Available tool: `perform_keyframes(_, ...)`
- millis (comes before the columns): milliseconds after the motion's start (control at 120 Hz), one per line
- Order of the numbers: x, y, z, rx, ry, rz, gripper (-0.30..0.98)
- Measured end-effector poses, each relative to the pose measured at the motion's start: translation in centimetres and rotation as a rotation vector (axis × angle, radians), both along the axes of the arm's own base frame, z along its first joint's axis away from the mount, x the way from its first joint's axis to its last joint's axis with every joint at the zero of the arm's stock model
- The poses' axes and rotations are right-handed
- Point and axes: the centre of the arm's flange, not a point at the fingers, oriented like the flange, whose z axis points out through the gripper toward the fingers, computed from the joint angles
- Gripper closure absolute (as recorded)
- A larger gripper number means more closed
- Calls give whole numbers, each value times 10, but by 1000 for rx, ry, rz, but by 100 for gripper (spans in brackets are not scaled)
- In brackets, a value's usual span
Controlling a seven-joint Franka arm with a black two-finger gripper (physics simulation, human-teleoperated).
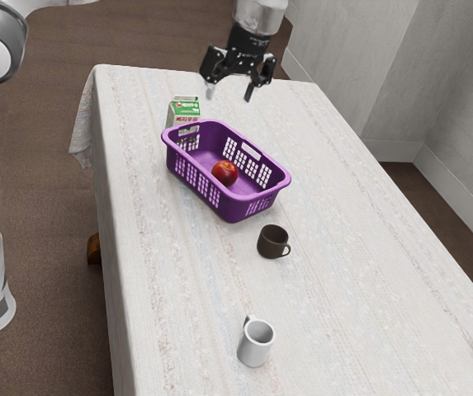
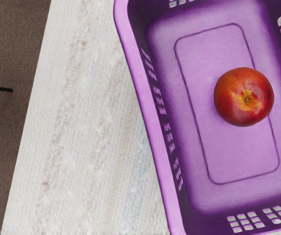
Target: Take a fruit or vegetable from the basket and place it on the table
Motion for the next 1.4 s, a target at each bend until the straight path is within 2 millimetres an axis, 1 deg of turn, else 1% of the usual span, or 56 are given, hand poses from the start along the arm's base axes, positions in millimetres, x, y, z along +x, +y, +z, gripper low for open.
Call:
perform_keyframes(100,0,2,3,5,-12,103,0)
perform_keyframes(142,0,-2,4,6,-16,126,0)
perform_keyframes(183,0,-14,5,6,-18,130,0)
perform_keyframes(258,0,-44,7,11,-23,114,0)
perform_keyframes(325,-2,-77,8,24,-29,45,0)
perform_keyframes(358,-4,-89,11,27,-35,-5,0)
perform_keyframes(400,-4,-90,13,29,-41,-70,0)
perform_keyframes(483,7,-86,19,29,-58,-207,0)
perform_keyframes(542,23,-77,14,26,-60,-318,0)
perform_keyframes(600,33,-65,20,26,-89,-440,0)
perform_keyframes(650,42,-53,20,27,-98,-547,0)
perform_keyframes(683,49,-45,19,29,-103,-615,0)
perform_keyframes(708,59,-38,13,31,-102,-665,0)
perform_keyframes(750,72,-20,4,33,-103,-739,0)
perform_keyframes(792,79,5,-2,40,-107,-798,0)
perform_keyframes(850,79,38,-5,51,-114,-874,0)
perform_keyframes(883,76,48,-7,51,-113,-927,0)
perform_keyframes(900,76,52,-12,47,-106,-956,0)
perform_keyframes(942,76,58,-22,40,-94,-1028,0)
perform_keyframes(983,77,59,-30,34,-88,-1103,0)
perform_keyframes(1050,82,61,-52,17,-70,-1214,0)
perform_keyframes(1142,89,77,-84,-2,-54,-1326,0)
perform_keyframes(1175,89,84,-92,-5,-53,-1359,0)
perform_keyframes(1250,89,94,-100,0,-63,-1432,0)
perform_keyframes(1333,76,92,-105,-14,-86,-1513,0)
perform_keyframes(1400,72,90,-104,-9,-102,-1567,0)
